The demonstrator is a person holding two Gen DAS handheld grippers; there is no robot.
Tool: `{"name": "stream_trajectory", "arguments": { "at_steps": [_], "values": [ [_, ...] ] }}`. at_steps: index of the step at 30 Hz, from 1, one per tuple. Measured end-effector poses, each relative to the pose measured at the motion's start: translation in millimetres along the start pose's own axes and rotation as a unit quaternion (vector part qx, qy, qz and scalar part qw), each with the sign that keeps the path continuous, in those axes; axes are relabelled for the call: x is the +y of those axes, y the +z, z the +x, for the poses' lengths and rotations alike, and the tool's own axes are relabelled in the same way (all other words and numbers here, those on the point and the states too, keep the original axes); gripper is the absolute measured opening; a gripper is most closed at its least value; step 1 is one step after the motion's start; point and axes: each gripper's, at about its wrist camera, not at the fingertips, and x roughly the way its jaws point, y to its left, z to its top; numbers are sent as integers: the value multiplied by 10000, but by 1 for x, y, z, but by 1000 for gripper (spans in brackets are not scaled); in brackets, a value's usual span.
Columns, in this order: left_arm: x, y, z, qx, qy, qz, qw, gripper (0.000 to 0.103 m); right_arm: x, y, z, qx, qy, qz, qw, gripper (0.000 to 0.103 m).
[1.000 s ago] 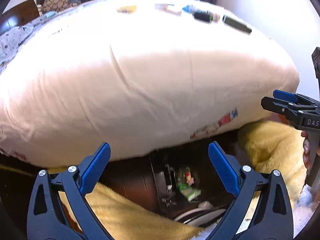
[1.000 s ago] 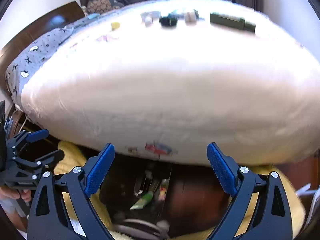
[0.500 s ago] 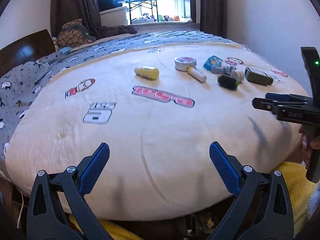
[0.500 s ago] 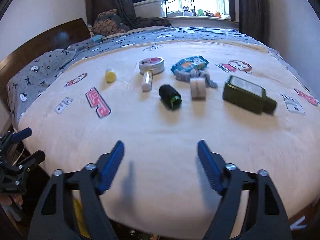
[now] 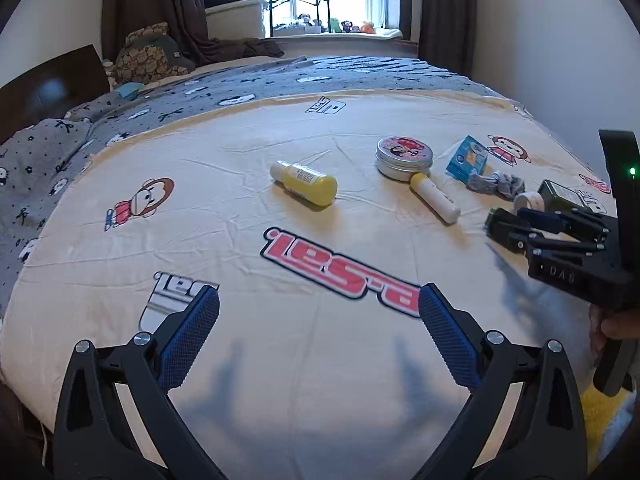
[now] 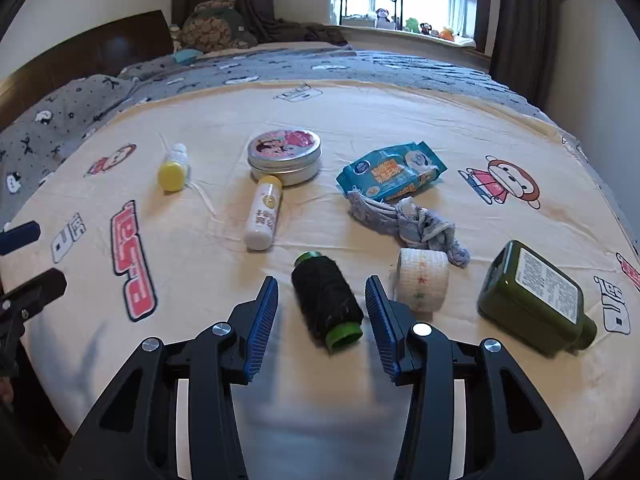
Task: Collect trash
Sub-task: 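Grasp the yellow lotion bottle with the left tool while the right tool grasps the black spool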
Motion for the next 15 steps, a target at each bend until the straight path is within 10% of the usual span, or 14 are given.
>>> {"name": "stream_trajectory", "arguments": {
  "at_steps": [15],
  "values": [
    [12,66,94,186,340,-308,9988,95,5,-23,-15,-93,446,-56,9989,27]
  ]
}}
